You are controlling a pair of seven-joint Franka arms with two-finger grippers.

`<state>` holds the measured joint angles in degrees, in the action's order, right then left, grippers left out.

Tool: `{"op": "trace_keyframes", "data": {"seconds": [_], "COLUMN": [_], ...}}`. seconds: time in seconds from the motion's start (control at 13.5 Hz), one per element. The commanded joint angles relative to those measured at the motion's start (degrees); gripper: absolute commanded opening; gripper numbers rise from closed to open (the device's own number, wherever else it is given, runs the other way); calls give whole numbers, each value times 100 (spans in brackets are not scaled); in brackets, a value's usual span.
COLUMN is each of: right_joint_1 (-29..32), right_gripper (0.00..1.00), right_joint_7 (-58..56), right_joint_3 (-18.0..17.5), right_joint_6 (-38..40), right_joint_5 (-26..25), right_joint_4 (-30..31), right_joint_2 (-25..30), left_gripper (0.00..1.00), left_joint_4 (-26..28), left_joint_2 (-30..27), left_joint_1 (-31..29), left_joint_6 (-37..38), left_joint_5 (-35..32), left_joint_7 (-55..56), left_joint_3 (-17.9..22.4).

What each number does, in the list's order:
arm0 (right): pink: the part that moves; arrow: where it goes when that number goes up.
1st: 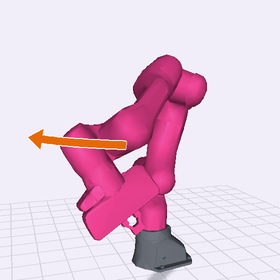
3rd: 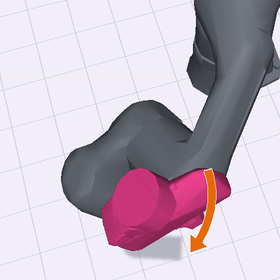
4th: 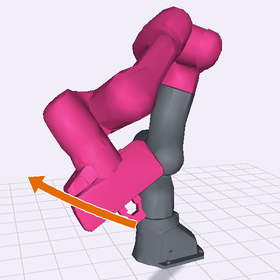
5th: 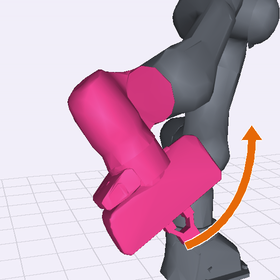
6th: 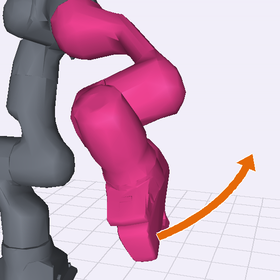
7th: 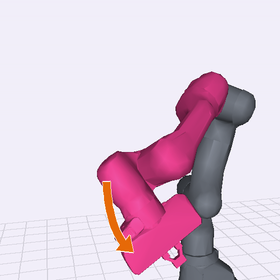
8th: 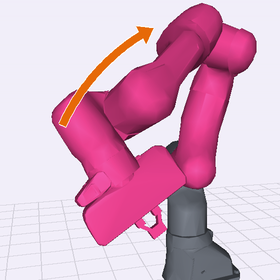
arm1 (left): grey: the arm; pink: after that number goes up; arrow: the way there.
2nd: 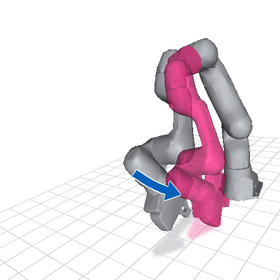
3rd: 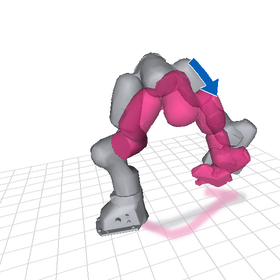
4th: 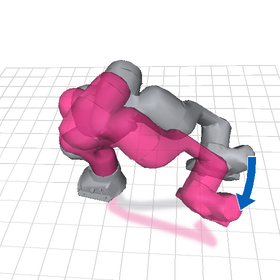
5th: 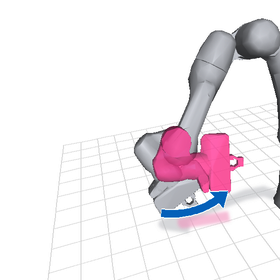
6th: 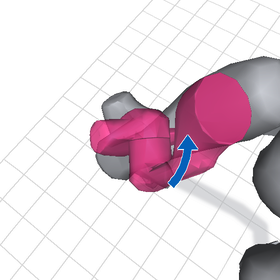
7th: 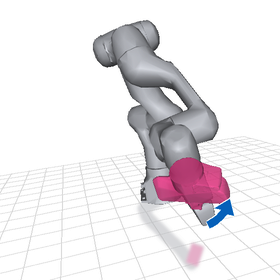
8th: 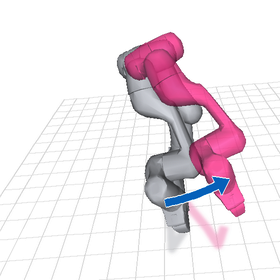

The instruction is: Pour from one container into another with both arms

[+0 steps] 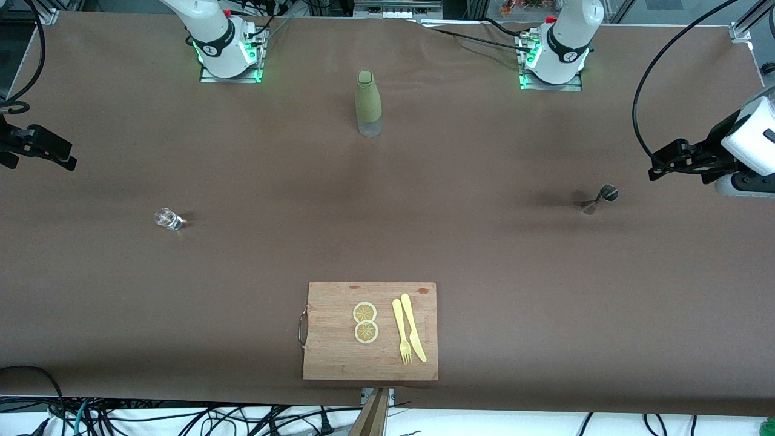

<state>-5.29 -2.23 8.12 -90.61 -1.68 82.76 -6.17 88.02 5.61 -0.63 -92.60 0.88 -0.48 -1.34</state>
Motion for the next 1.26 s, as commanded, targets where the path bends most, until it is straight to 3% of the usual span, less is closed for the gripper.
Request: {"op": "trace_keyframes", "data": {"seconds": [0.0, 1.19], "right_joint_1": [37, 46], "right_gripper": [100, 100], "right_joint_7": [3, -6], "right_joint_3": [-29, -21], "right_joint_6": [25, -18], "right_joint_5": [45, 36], "right_joint_4": [3, 3], "right_joint_2": [46, 37], "left_gripper": [100, 100], "left_joint_4": [66, 66], "left_joint_2": [-78, -95], "left_joint_1": [-43, -60], "left_joint_6": [-48, -118], "left_joint_5": [17, 35], "left_joint_7": [-40, -40], "left_joint_3": [-33, 11]}}
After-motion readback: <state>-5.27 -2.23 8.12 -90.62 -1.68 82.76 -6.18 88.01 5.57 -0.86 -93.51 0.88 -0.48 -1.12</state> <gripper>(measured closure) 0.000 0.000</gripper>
